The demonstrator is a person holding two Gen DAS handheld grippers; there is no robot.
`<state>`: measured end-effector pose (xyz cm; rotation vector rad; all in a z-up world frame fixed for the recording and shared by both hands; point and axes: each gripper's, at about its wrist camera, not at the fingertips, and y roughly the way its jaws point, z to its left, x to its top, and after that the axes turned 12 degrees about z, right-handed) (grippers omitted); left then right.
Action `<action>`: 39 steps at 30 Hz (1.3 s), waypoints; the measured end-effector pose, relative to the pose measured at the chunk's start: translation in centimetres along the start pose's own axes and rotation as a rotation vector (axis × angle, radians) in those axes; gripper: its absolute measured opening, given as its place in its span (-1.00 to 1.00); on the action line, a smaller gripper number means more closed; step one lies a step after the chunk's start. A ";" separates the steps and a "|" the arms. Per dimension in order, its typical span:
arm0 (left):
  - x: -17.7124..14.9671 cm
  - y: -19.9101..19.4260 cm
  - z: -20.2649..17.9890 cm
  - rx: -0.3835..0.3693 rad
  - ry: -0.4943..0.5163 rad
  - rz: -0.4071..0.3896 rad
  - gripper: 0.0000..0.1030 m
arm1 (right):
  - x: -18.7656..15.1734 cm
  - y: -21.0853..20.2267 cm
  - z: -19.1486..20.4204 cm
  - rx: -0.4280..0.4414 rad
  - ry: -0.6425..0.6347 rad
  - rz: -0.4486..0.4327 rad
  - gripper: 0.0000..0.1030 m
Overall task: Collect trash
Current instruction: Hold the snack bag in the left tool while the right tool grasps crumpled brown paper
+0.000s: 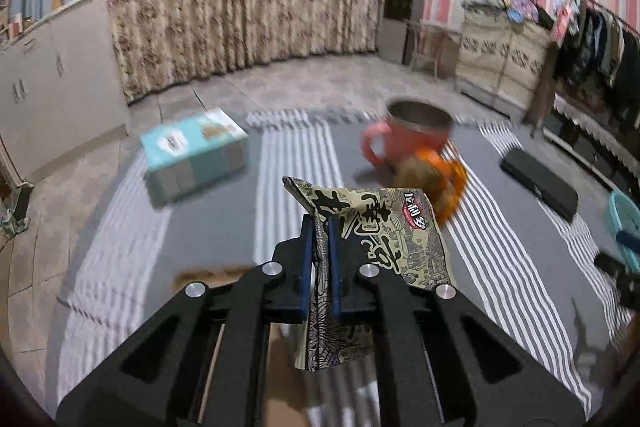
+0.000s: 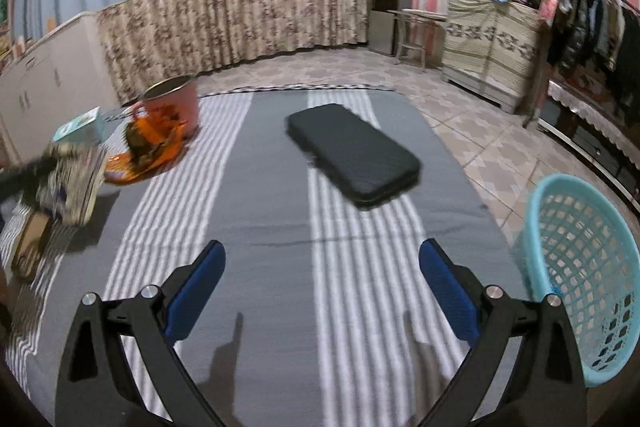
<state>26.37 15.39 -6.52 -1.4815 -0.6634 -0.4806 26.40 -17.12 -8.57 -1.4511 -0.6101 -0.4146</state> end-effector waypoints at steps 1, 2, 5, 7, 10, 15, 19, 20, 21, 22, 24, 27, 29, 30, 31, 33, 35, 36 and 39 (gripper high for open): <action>0.4 -0.2 0.4 0.014 0.002 -0.020 -0.88 | 0.2 0.0 0.5 0.003 -0.007 -0.002 0.85; 0.8 -0.5 0.8 0.033 0.006 -0.045 -0.88 | 0.3 -0.1 0.7 0.005 -0.012 -0.003 0.85; 1.9 -1.0 2.1 0.060 0.000 -0.107 -0.88 | 1.4 0.2 2.3 0.007 -0.040 0.006 0.85; 2.1 -1.1 3.3 0.080 -0.025 -0.141 -0.88 | 2.2 0.8 3.8 0.009 -0.068 0.017 0.85; 1.8 -1.2 4.9 0.098 -0.067 -0.170 -0.89 | 3.7 1.5 6.2 0.023 -0.102 0.015 0.85; 1.4 -1.1 6.6 0.059 -0.129 -0.173 -0.89 | 6.2 2.5 10.1 0.018 -0.158 -0.007 0.85; 1.0 -0.6 6.9 0.048 -0.147 -0.156 -0.89 | 7.7 4.1 12.4 0.010 -0.198 0.010 0.71; 1.0 -0.5 6.9 0.036 -0.151 -0.154 -0.88 | 8.1 4.8 13.1 -0.002 -0.216 0.023 0.63; 1.0 -0.5 7.0 0.029 -0.154 -0.153 -0.88 | 8.3 5.4 13.6 -0.008 -0.226 0.035 0.49; 0.9 -0.5 7.0 0.025 -0.156 -0.153 -0.89 | 8.5 5.9 13.8 -0.008 -0.228 0.045 0.40; 0.8 -0.5 7.2 0.019 -0.162 -0.149 -0.88 | 9.2 6.8 14.4 0.011 -0.223 0.059 0.32; 0.8 -0.3 7.5 0.012 -0.180 -0.138 -0.88 | 9.4 7.4 15.0 0.036 -0.232 0.070 0.20; 0.8 -0.2 7.6 0.003 -0.192 -0.132 -0.89 | 9.4 7.4 15.5 0.040 -0.248 0.063 0.13; 0.7 -0.2 7.7 0.002 -0.194 -0.132 -0.88 | 9.5 7.3 15.8 0.039 -0.258 0.055 0.07; 0.7 -0.2 7.7 0.000 -0.194 -0.132 -0.89 | 9.6 7.3 16.1 0.039 -0.264 0.050 0.01; 0.6 -0.2 7.5 -0.001 -0.187 -0.132 -0.89 | 10.1 7.6 16.2 0.053 -0.272 0.045 -0.09; 0.7 0.0 7.2 0.006 -0.178 -0.130 -0.89 | 10.4 7.6 16.5 0.075 -0.271 0.047 -0.12; 0.6 0.0 7.2 0.008 -0.177 -0.129 -0.88 | 10.5 7.7 16.5 0.080 -0.269 0.046 -0.12; 0.6 0.0 7.2 0.003 -0.181 -0.130 -0.89 | 10.7 7.5 17.0 0.089 -0.283 0.032 -0.26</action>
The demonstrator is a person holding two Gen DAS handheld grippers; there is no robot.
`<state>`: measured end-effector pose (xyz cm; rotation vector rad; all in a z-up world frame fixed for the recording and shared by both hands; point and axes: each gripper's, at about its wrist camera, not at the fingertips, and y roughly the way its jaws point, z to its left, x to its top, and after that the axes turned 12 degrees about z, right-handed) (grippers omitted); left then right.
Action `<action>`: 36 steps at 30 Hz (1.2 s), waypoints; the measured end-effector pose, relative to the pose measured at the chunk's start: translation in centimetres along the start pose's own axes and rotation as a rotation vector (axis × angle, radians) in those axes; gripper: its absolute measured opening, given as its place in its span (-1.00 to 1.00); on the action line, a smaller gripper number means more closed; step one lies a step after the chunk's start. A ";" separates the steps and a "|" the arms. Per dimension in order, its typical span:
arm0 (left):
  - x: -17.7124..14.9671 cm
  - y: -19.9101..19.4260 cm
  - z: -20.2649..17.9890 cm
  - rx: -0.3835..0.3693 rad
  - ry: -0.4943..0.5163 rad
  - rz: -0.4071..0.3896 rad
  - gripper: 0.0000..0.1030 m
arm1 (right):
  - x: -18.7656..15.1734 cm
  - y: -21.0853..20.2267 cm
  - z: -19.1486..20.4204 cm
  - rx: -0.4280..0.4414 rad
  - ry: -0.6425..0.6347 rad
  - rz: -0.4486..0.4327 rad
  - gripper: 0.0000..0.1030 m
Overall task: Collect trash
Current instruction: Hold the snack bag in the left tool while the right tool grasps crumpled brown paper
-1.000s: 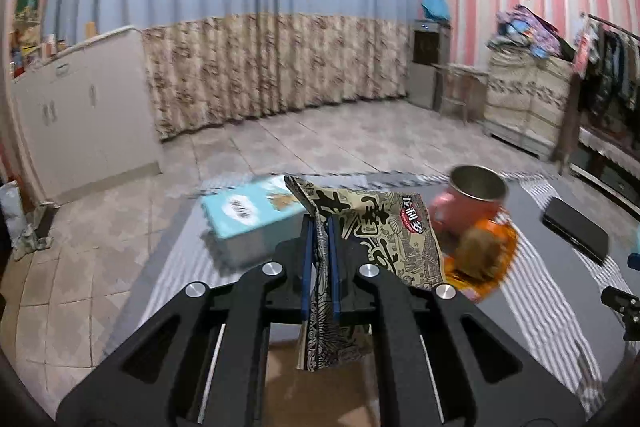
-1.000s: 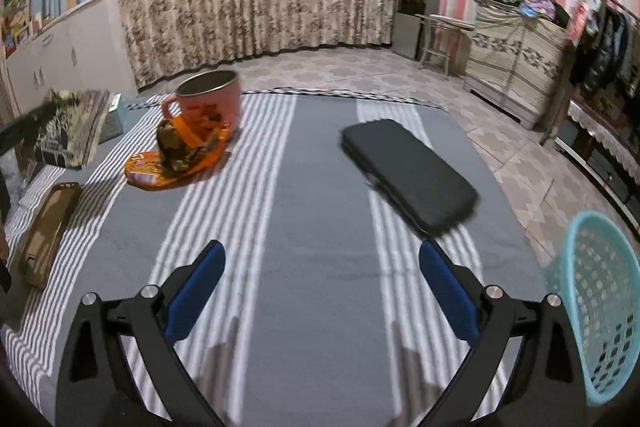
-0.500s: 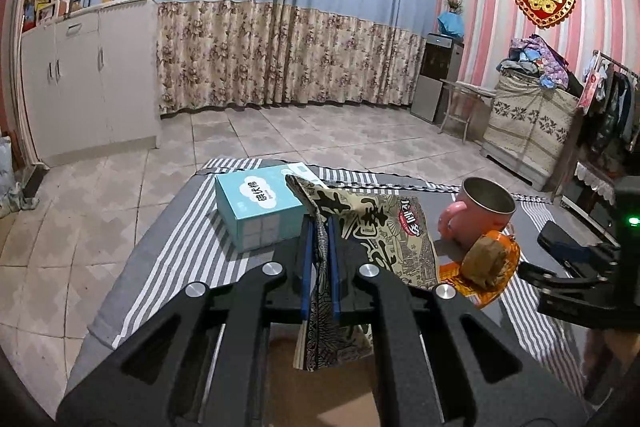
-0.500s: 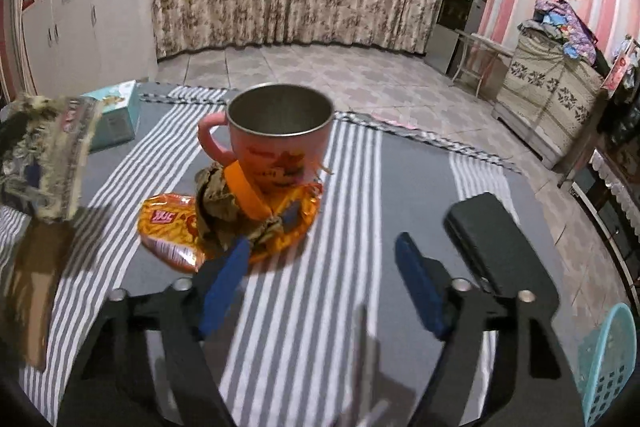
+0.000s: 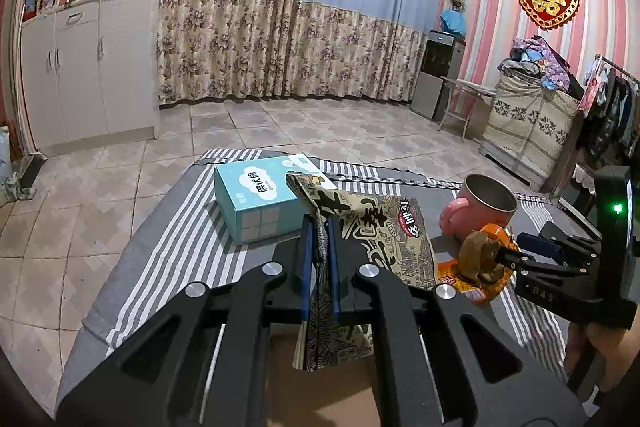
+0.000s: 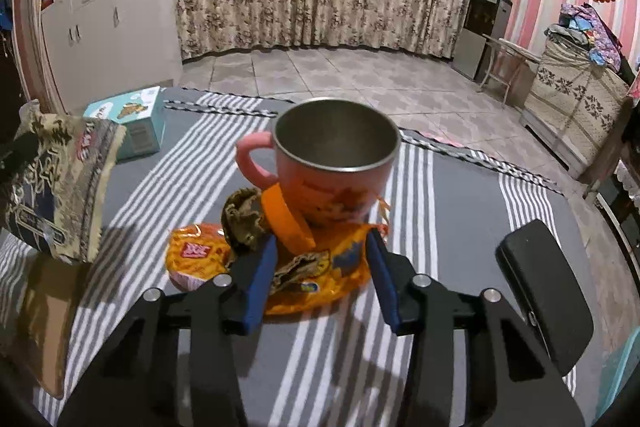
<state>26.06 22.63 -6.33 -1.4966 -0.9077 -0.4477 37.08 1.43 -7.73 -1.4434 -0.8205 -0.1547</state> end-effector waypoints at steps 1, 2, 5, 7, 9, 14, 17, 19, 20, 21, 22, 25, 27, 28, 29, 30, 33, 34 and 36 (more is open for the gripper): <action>0.0 0.1 0.0 -0.002 -0.003 0.001 -0.89 | 0.0 0.1 0.1 0.005 -0.004 -0.001 -0.33; -0.1 0.1 0.0 -0.003 -0.004 0.002 -0.89 | 0.0 0.1 0.2 0.014 -0.006 0.000 -0.39; -0.1 0.1 0.0 -0.001 -0.002 0.002 -0.89 | 0.0 0.2 0.5 0.037 -0.017 -0.004 -0.65; -0.2 0.1 0.0 -0.001 0.000 0.002 -0.89 | -0.3 0.0 0.3 0.040 -0.018 -0.013 -0.78; -0.2 0.1 -0.2 0.000 0.004 0.001 -0.89 | -0.4 -0.4 -0.1 0.052 -0.009 -0.023 -0.82; -0.4 0.5 -0.4 0.010 0.013 0.009 -0.88 | -0.6 -1.4 -1.9 0.099 0.036 -0.043 -0.89; -0.3 0.5 -0.4 0.014 0.016 0.006 -0.88 | -0.5 -1.5 -1.7 0.108 0.005 -0.029 -0.89; -0.4 0.6 -0.4 0.014 0.016 0.006 -0.88 | -0.3 -1.1 -1.0 0.088 -0.021 -0.017 -0.88; -0.3 0.5 -0.5 0.014 0.015 0.009 -0.88 | -0.2 -0.8 -0.7 0.081 -0.031 -0.007 -0.88; -0.3 0.6 -0.4 0.013 0.014 0.011 -0.88 | 0.0 -0.3 -0.4 0.070 -0.039 0.008 -0.88; -0.3 0.5 -0.5 0.012 0.012 0.013 -0.88 | 0.0 -0.1 -0.5 0.066 -0.042 0.022 -0.88; -0.2 0.5 -0.4 0.005 0.004 0.016 -0.88 | 0.1 1.1 -0.2 0.068 -0.044 0.075 -0.88; -0.2 0.4 -0.3 0.001 -0.001 0.015 -0.88 | 0.1 1.3 0.1 0.064 -0.056 0.080 -0.87; -0.2 0.3 -0.2 -0.003 -0.004 0.013 -0.88 | 0.1 1.4 0.1 0.071 -0.060 0.086 -0.87; -0.2 0.3 -0.1 -0.005 -0.005 0.012 -0.88 | 0.1 1.4 0.3 0.077 -0.063 0.091 -0.87; -0.2 0.3 -0.1 -0.006 -0.006 0.012 -0.88 | 0.0 1.4 0.4 0.076 -0.066 0.095 -0.86; -0.3 0.3 0.0 -0.006 -0.006 0.013 -0.88 | -0.1 1.7 0.5 0.082 -0.064 0.109 -0.44; -0.3 0.3 0.1 -0.007 -0.007 0.012 -0.88 | -0.3 2.0 0.5 0.093 -0.050 0.125 -0.26; -0.3 0.2 0.1 -0.008 -0.009 0.012 -0.88 | -1.1 2.4 0.4 0.096 -0.047 0.137 -0.26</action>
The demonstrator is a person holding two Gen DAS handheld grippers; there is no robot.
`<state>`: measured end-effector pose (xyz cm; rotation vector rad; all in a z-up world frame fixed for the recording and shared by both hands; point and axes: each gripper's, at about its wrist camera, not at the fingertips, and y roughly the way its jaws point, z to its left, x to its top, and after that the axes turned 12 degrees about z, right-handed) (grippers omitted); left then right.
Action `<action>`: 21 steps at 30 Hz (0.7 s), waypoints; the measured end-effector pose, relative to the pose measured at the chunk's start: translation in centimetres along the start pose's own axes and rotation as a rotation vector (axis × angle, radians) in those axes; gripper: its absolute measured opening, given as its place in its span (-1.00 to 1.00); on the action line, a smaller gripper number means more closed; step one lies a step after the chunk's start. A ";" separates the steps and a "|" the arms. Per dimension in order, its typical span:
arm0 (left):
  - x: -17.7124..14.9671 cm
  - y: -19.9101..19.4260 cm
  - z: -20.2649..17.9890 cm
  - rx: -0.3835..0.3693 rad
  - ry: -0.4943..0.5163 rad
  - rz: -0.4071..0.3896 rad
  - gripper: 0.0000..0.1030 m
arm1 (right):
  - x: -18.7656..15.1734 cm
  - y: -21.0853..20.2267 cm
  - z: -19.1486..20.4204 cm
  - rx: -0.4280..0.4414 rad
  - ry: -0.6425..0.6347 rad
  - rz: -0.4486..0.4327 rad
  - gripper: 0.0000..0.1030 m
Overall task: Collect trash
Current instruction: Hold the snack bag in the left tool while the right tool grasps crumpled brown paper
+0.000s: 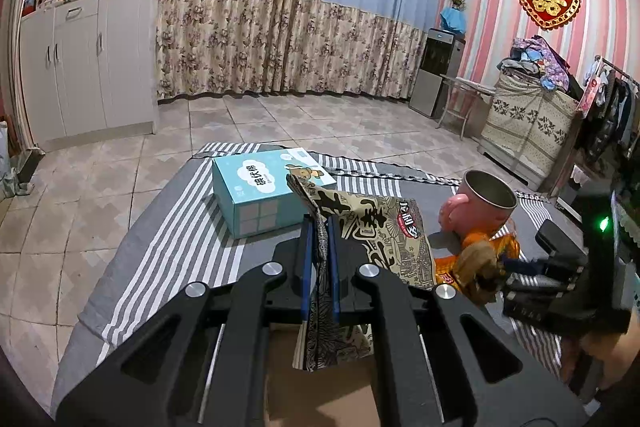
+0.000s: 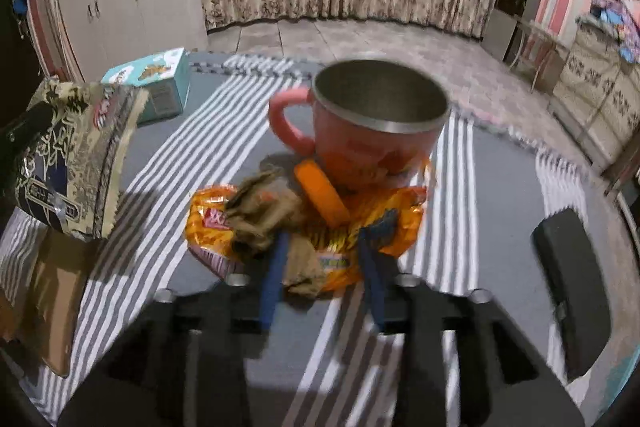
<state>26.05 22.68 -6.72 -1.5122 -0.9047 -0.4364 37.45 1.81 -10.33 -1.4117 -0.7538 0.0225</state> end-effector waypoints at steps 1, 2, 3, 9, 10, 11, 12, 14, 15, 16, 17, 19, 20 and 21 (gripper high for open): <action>0.0 0.0 0.1 -0.001 -0.003 0.001 -0.88 | -0.3 -0.1 0.0 0.000 -0.003 -0.010 -0.26; 0.0 0.0 0.1 -0.003 -0.005 0.002 -0.89 | -0.5 -0.2 -0.1 0.006 -0.001 -0.010 -0.26; -0.1 0.0 0.1 -0.003 -0.006 0.003 -0.89 | -0.7 -0.5 -0.4 0.015 0.011 -0.015 -0.26; -0.1 0.0 0.2 -0.004 -0.004 0.001 -0.88 | -0.1 -2.0 -0.7 -0.044 0.003 -0.087 -0.20; -0.1 0.0 0.2 -0.004 -0.004 0.002 -0.88 | 0.2 -1.9 -0.5 -0.045 -0.009 -0.085 -0.20; -0.1 0.0 0.2 -0.004 -0.004 0.002 -0.88 | 0.5 -1.8 -0.2 -0.047 -0.025 -0.082 -0.20; -0.1 0.0 0.2 -0.004 -0.005 0.001 -0.88 | 0.7 -1.7 0.2 -0.047 -0.035 -0.081 -0.20; -0.1 0.0 0.2 -0.006 -0.006 0.000 -0.88 | 1.4 -1.3 0.5 -0.046 -0.055 -0.074 -0.20; -0.1 0.0 0.2 -0.006 -0.005 0.000 -0.88 | 1.5 -1.1 0.7 -0.042 -0.062 -0.073 -0.20; -0.1 0.0 0.2 -0.008 -0.006 0.001 -0.88 | 1.7 -0.9 0.9 -0.042 -0.065 -0.073 -0.20; -0.1 0.0 0.2 -0.009 -0.008 0.001 -0.88 | 1.6 -0.8 1.1 -0.039 -0.067 -0.071 -0.20; -0.1 0.0 0.2 -0.011 -0.009 0.001 -0.89 | 1.8 -0.4 1.4 -0.016 -0.067 -0.060 -0.24; -0.1 0.0 0.2 -0.012 -0.009 0.001 -0.88 | 1.8 -0.4 1.5 -0.020 -0.070 -0.063 -0.28; -0.1 0.0 0.2 -0.012 -0.009 0.000 -0.88 | 1.8 -0.4 1.7 -0.029 -0.077 -0.068 -0.34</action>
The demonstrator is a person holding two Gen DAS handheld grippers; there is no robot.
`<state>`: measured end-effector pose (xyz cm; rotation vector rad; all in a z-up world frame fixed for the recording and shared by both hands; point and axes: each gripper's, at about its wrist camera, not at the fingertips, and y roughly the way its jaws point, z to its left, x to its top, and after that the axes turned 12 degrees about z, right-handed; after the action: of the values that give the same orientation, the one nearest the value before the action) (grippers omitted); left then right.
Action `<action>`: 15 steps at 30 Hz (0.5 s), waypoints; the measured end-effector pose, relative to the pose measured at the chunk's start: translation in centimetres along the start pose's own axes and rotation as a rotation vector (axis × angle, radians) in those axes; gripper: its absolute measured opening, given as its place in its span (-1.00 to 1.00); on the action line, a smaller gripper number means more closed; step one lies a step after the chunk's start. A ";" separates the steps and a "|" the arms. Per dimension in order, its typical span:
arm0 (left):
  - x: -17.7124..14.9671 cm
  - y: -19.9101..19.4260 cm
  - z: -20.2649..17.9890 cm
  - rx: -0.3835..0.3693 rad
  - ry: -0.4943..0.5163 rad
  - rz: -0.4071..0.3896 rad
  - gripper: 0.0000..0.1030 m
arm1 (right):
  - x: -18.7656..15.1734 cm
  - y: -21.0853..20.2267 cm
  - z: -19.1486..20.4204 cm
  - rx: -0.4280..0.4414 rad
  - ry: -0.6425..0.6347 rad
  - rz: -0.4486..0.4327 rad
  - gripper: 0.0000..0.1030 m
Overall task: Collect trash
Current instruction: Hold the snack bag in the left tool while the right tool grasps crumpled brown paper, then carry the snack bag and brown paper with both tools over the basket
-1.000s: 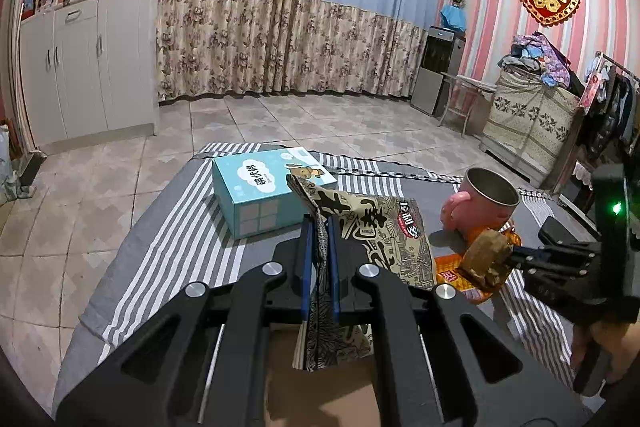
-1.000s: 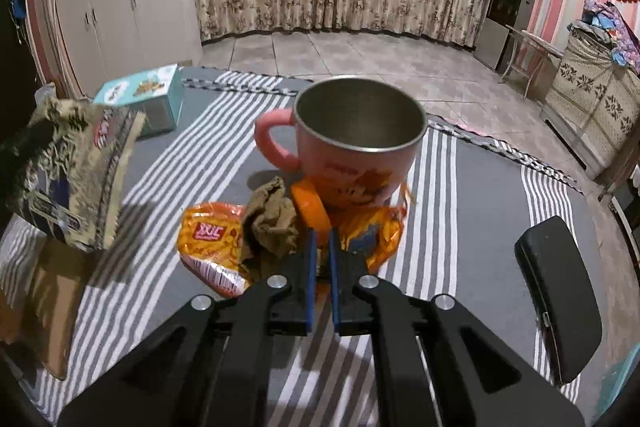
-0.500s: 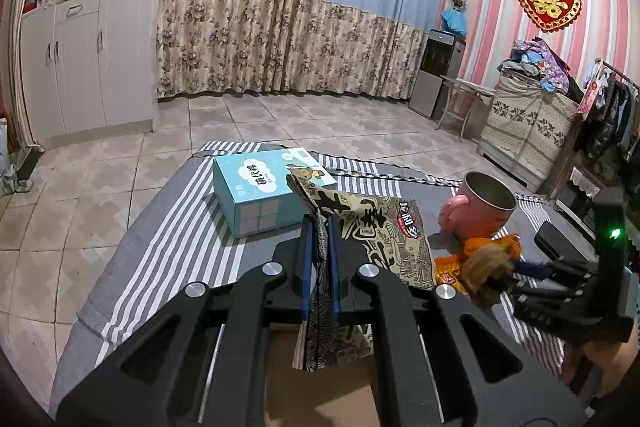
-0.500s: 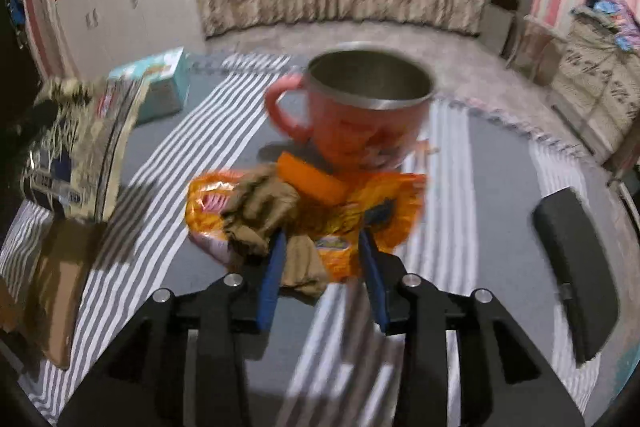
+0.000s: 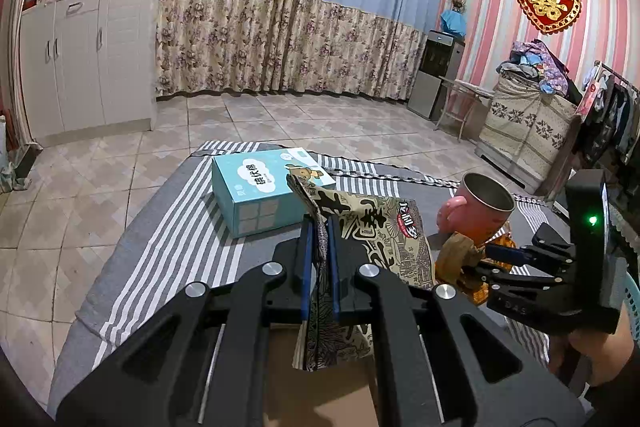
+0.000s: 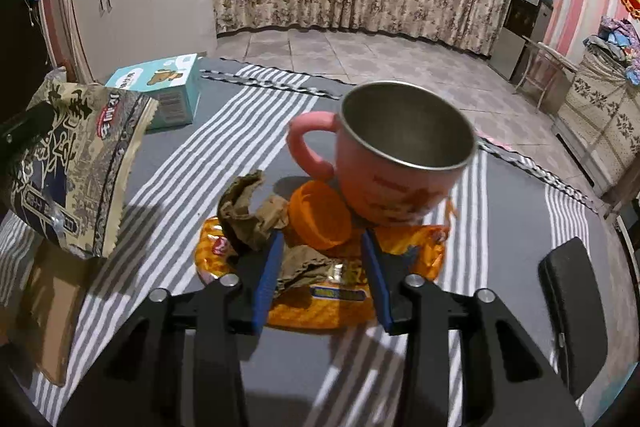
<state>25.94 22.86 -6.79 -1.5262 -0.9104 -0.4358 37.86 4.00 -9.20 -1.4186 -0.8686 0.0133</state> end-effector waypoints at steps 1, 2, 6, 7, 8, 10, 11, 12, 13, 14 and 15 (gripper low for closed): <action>0.0 0.0 0.0 0.000 0.000 0.000 -0.88 | 0.0 0.0 0.1 -0.001 -0.001 -0.003 -0.44; 0.0 0.0 0.0 0.000 0.000 0.000 -0.88 | 0.1 0.1 0.1 0.006 0.000 -0.005 -0.52; 0.0 0.0 0.0 0.001 0.000 0.002 -0.88 | 0.0 0.1 -0.2 0.025 0.013 -0.011 -0.67; 0.0 0.1 0.0 0.000 0.001 0.004 -0.88 | -0.1 0.0 -0.5 0.030 0.023 -0.011 -0.67; 0.0 0.1 0.0 0.000 0.002 0.004 -0.88 | -0.4 -0.2 -0.7 0.035 0.029 -0.010 -0.68; 0.0 0.0 -0.2 0.001 0.005 0.003 -0.88 | -1.2 -0.8 -1.2 0.042 0.048 -0.020 -0.75; 0.0 0.0 -0.2 0.000 0.005 0.002 -0.88 | -1.5 -1.1 -1.4 0.046 0.056 -0.027 -0.79; 0.0 0.0 -0.1 0.000 0.003 0.003 -0.88 | -2.1 -1.7 -1.7 0.055 0.070 -0.040 -0.79; 0.0 0.0 -0.2 0.000 0.002 0.003 -0.88 | -2.6 -2.2 -1.9 0.059 0.078 -0.048 -0.80; 0.0 0.0 -0.1 -0.001 0.002 0.003 -0.88 | -3.4 -3.0 -2.2 0.058 0.088 -0.063 -0.80; 0.0 0.0 -0.2 -0.001 0.003 0.003 -0.88 | -3.8 -3.5 -2.5 0.055 0.095 -0.073 -0.80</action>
<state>25.99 22.71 -6.72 -1.5275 -0.9057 -0.4364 34.78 -0.69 -7.93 -1.3250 -0.8345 -0.0844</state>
